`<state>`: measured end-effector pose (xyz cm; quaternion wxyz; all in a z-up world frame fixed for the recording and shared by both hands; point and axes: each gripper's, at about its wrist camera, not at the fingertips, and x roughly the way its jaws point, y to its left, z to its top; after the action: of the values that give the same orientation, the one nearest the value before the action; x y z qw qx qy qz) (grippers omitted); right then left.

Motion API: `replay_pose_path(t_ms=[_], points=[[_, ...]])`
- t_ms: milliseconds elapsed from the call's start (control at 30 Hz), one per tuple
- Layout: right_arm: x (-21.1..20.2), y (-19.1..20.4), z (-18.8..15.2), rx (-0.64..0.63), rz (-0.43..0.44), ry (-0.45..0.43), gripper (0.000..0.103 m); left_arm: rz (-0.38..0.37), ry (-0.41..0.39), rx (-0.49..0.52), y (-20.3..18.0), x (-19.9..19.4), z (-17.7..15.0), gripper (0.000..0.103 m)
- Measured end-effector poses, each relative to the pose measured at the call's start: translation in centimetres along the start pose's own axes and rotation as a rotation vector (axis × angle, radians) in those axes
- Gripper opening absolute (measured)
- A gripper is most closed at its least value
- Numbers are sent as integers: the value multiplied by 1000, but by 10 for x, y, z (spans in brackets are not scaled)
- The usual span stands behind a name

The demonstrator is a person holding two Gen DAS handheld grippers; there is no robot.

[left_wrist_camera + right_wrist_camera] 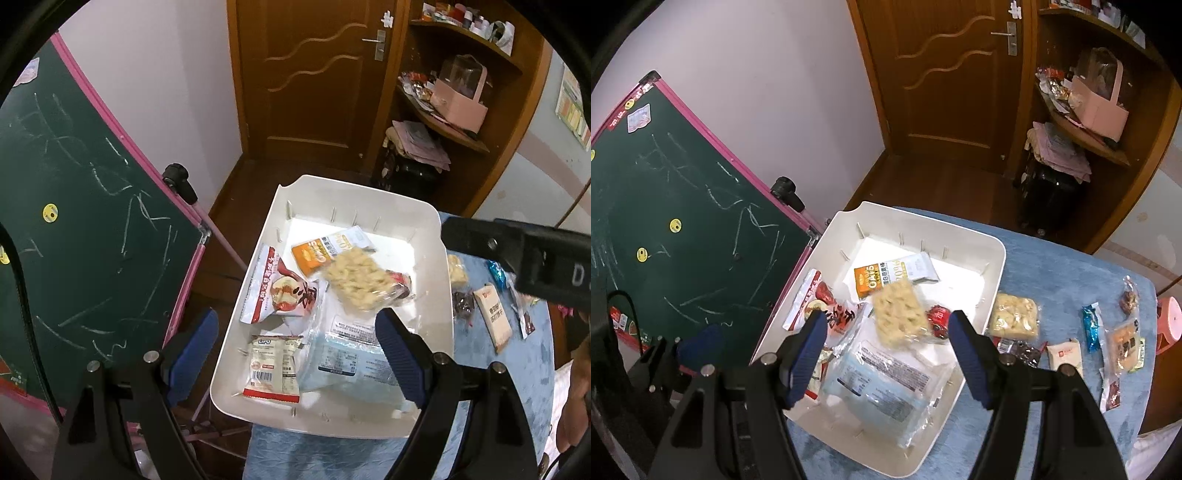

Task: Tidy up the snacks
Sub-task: 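Carry the LIPO bag and cracker bag into the white tray and release, then move both open grippers back over the remaining snacks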

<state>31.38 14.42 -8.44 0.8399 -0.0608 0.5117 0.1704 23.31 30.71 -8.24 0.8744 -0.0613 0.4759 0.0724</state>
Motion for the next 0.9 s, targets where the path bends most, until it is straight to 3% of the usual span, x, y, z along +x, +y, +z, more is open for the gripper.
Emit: replay_pose_path(t_ms=[533,900], points=[[-52,-28,-26,2,-20,-35,69,30,-41,41,-28,-46,-4,86],[-133,-102,-68,-6,-94,-136,69,5,-92,150,-90,-89,-10,86]])
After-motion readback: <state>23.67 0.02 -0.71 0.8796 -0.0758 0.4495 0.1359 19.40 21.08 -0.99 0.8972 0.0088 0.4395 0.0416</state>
